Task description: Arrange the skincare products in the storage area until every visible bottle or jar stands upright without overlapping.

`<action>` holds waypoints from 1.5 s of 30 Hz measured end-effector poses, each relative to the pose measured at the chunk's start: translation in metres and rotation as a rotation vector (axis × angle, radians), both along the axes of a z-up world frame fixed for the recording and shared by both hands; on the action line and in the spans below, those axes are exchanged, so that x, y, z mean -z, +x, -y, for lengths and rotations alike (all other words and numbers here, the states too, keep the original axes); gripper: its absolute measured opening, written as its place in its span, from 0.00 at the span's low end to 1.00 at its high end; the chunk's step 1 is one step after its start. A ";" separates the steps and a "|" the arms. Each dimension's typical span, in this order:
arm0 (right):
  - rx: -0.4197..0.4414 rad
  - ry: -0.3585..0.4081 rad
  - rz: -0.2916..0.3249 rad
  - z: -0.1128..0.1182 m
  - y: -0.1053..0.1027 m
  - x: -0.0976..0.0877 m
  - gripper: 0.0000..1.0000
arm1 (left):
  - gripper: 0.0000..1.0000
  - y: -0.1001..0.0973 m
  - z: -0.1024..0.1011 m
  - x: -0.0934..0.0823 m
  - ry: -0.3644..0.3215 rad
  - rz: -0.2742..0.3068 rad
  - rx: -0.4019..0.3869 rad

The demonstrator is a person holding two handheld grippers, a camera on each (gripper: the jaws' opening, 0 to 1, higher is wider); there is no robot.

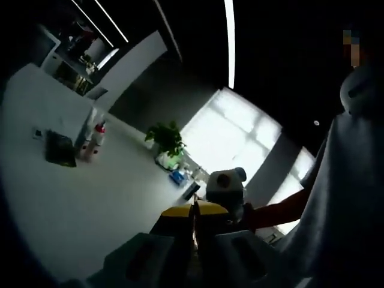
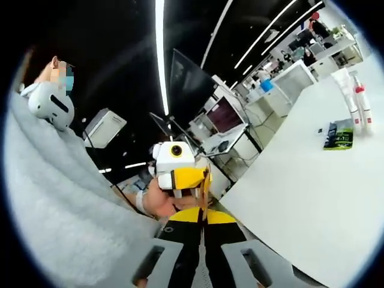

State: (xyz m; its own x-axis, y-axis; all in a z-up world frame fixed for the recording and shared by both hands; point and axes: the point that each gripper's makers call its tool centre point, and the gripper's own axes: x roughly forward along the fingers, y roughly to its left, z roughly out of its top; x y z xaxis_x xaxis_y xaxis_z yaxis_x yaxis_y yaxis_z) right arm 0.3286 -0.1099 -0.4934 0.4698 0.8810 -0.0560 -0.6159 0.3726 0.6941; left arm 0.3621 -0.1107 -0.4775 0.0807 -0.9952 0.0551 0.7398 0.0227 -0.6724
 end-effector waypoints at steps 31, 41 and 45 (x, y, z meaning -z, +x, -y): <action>0.101 0.123 -0.014 0.018 0.014 -0.014 0.00 | 0.00 -0.017 0.010 0.011 0.042 -0.019 0.095; 0.141 0.122 -0.012 0.022 0.019 -0.014 0.03 | 0.00 -0.022 0.012 0.013 0.053 -0.030 0.121; 0.146 0.116 -0.007 0.024 0.019 -0.014 0.03 | 0.00 -0.030 0.017 0.017 0.074 -0.026 0.160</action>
State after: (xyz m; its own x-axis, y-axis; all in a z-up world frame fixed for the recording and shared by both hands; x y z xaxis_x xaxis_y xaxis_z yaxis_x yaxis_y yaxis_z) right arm 0.3474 -0.1335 -0.4798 0.5934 0.8040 0.0388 -0.5564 0.3749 0.7416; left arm 0.3318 -0.1278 -0.4943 -0.0788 -0.9967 -0.0190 0.7205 -0.0438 -0.6921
